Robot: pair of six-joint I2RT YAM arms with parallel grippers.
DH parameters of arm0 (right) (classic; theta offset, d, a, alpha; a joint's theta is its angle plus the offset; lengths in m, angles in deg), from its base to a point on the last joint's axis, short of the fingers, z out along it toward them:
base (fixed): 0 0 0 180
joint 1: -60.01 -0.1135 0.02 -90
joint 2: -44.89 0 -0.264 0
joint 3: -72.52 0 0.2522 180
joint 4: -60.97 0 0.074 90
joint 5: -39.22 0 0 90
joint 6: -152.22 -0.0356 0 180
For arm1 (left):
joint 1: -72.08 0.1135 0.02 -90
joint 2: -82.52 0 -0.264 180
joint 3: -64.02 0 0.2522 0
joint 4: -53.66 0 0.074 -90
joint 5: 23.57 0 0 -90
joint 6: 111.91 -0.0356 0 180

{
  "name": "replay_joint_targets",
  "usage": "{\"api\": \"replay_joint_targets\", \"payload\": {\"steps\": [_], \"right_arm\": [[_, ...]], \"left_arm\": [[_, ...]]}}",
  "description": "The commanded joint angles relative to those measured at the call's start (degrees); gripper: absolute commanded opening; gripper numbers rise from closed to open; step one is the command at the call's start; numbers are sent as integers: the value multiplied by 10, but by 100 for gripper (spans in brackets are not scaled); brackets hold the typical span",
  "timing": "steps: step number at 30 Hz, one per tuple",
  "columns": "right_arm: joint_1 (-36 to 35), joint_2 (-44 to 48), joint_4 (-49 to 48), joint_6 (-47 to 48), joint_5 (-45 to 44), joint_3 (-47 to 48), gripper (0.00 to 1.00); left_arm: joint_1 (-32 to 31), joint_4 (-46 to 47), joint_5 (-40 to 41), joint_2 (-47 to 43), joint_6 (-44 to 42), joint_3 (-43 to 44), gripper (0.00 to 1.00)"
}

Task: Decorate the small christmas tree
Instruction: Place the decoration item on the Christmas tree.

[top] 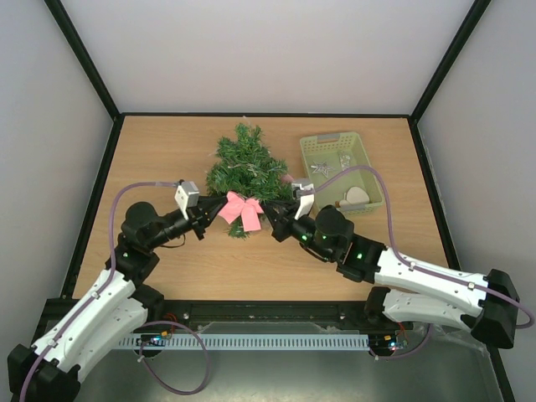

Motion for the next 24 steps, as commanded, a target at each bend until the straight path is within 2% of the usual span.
{"api": "replay_joint_targets", "payload": {"steps": [1, 24], "right_arm": [[-3, 10, -60, 54, 6, -24, 2], [-3, -23, -144, 156, -28, -68, 2]], "left_arm": [[-2, 34, 23, 6, -10, -9, 2], [-4, 120, 83, 44, 2, -44, 2]]}}
